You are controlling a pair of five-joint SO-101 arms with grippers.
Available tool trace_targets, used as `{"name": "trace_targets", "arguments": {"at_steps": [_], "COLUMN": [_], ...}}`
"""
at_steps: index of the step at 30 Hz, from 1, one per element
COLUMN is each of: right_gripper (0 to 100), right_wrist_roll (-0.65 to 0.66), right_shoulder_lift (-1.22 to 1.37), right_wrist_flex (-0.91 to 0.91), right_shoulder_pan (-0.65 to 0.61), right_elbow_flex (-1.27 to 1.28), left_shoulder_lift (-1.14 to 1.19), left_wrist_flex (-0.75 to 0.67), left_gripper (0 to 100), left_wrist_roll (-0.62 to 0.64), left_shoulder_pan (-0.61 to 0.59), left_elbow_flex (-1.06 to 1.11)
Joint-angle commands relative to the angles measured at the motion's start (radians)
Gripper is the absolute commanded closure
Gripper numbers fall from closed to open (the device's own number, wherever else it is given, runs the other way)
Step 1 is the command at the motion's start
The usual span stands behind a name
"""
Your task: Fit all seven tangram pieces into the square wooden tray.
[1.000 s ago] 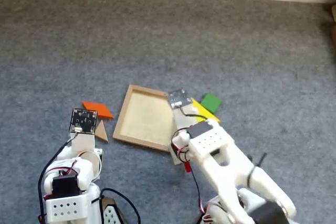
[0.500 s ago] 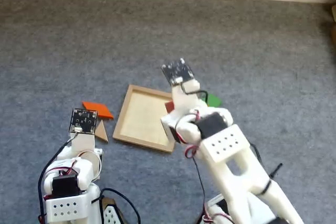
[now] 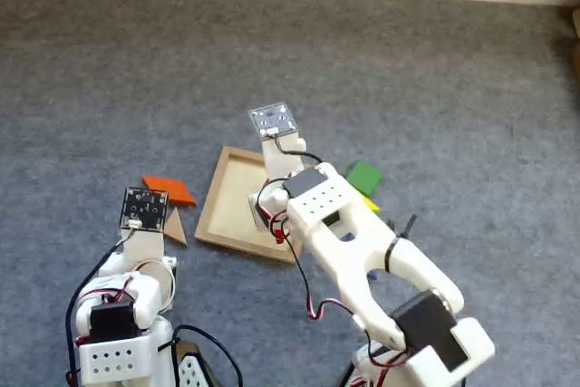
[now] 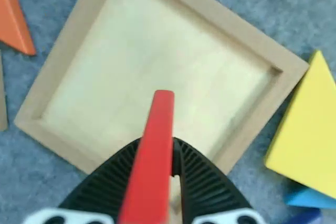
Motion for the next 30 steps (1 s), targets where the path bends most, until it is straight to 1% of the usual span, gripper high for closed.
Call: {"name": "trace_targets", "arguments": {"at_steps": [1, 7, 9, 11, 16, 19, 25, 30], "right_gripper": [99.5, 99.5, 99.5, 99.5, 99.5, 99.5, 99.5, 99.5], "right_wrist_roll": [-0.02, -0.009, 0.021, 0.077, 0.172, 0.224, 0.249, 0.244], "right_shoulder_lift": [0.016, 0.099, 0.11, 0.11, 0.114, 0.114, 0.104, -0.021], "right_wrist_flex": [-0.064, -0.081, -0.079, -0.07, 0.058, 0.077, 0.085, 0.189], "right_shoulder_pan": [0.041, 0.097, 0.114, 0.131, 0.177, 0.199, 0.223, 0.219], "right_elbow_flex": [-0.059, -0.059, -0.058, -0.056, -0.065, -0.064, -0.065, -0.094], "left_shoulder_lift": [-0.03, -0.03, -0.03, -0.03, -0.03, -0.03, -0.03, -0.03], "left_wrist_flex": [0.005, 0.005, 0.005, 0.005, 0.005, 0.005, 0.005, 0.005], "left_gripper": [91, 91, 91, 91, 91, 91, 91, 91], "left_wrist_roll": [0.003, 0.003, 0.003, 0.003, 0.003, 0.003, 0.003, 0.003], "left_shoulder_pan": [-0.012, -0.012, -0.015, -0.054, -0.225, -0.282, -0.28, -0.28], "left_elbow_flex": [0.019, 0.019, 0.019, 0.019, 0.019, 0.019, 0.019, 0.019]}}
